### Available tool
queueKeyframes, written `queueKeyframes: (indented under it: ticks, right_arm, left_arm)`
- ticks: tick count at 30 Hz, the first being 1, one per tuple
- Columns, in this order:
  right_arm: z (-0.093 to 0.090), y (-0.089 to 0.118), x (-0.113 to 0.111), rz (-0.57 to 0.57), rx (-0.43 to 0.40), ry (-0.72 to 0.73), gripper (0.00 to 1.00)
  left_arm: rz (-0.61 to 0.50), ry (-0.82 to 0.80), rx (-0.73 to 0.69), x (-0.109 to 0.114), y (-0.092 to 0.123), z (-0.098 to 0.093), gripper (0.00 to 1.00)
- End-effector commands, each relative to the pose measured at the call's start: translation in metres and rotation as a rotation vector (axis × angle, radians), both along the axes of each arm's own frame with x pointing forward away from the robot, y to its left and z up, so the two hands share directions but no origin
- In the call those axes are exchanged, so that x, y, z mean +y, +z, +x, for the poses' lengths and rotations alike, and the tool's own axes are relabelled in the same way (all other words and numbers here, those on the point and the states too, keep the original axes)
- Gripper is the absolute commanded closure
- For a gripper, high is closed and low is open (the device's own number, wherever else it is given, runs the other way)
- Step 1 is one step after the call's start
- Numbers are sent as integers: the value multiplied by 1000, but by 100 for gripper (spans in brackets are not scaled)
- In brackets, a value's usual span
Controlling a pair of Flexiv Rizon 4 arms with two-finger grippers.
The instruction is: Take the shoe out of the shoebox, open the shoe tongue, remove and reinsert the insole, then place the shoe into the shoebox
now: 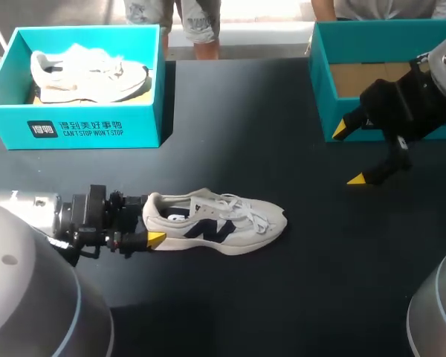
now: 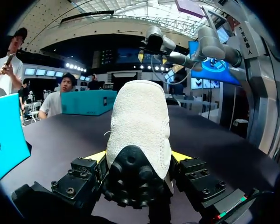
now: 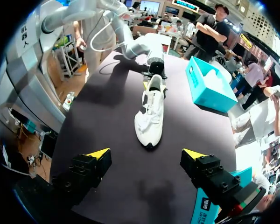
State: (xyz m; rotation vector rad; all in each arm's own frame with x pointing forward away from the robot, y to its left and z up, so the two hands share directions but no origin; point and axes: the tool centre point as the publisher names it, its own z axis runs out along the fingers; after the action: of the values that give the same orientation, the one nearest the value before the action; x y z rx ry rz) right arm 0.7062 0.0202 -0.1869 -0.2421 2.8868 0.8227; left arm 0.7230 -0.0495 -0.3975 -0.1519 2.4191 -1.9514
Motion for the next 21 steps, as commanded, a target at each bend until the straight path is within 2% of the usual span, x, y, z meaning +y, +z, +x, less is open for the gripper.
queueKeyframes:
  ticks: [1,8,21]
  right_arm:
    - [1,-1,1,-2,2,1,0]
    - [1,-1,1,-2,2,1,0]
    - [1,-1,1,-2,2,1,0]
  left_arm:
    - [-3,18,-8,-12,0,3,100]
    - [-6,61,-28,-14,1,-1,100]
    - [-6,44,11,-13,-7,6,100]
